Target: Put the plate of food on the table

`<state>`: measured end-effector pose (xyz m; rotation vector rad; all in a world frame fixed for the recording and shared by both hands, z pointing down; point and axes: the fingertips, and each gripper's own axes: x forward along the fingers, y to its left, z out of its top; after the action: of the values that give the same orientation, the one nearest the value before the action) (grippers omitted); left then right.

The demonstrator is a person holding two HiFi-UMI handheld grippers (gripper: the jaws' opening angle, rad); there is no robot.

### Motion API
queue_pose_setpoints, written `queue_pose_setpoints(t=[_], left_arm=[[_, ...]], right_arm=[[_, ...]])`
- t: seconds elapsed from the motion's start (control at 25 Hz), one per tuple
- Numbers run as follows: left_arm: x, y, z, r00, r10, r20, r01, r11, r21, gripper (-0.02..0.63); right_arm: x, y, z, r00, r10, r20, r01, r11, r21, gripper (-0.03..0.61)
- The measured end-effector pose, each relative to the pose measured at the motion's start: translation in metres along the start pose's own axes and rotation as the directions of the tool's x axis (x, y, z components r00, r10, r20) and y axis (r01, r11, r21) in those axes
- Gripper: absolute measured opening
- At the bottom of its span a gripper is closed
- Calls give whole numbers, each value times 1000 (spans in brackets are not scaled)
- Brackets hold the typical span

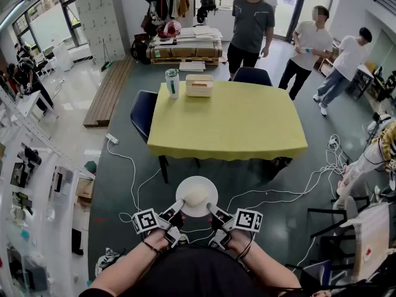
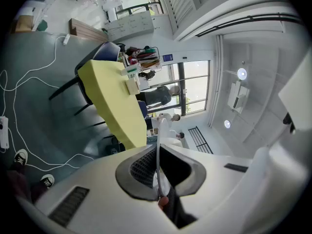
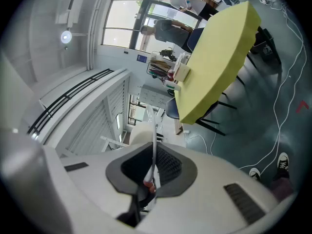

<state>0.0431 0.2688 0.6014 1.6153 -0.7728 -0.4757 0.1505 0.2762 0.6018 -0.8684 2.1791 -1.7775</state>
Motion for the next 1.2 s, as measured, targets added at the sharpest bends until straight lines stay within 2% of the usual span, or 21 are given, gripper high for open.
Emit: queue_pose_setpoints(t=[0.12,0.28,0.4,0.56,0.76,0.92,1.04,1.2], left_arm=[[-1,-4,3,1000,-27,3,27,999,-18,15],[-9,2,9,1000,-1,3,1,1000,-1,15],[-11,-1,12,1000,-26,7,26,1000,-16,15],[-18,3,18,1000,-10,9,10,1000,-3,15],[-22,-1,29,998,-57,20,58,998,-29,15],[-31,7,41,999,-30,13,30,1000,-7,15],[-33,3,48,997,-76,9,76,996,-37,15],[-42,13,60,999,-40,-10,40,999,7,15]], right_arm=[[4,3,-2,1000,-1,-5,1,1000,-3,21],[10,6,-6,1000,-4,-9,4,1000,-8,21],[14,8,-7,1000,-6,-14,6,1000,-18,21],[21,12,-9,1000,-10,-10,10,1000,-29,23],[33,17,-12,1000,-9,-1,9,999,-40,23],[45,22,-16,1000,-11,6,11,999,-41,23],[52,21,-19,999,-31,17,32,998,-58,23],[64,28,-24,999,-14,39,16,999,-41,23]])
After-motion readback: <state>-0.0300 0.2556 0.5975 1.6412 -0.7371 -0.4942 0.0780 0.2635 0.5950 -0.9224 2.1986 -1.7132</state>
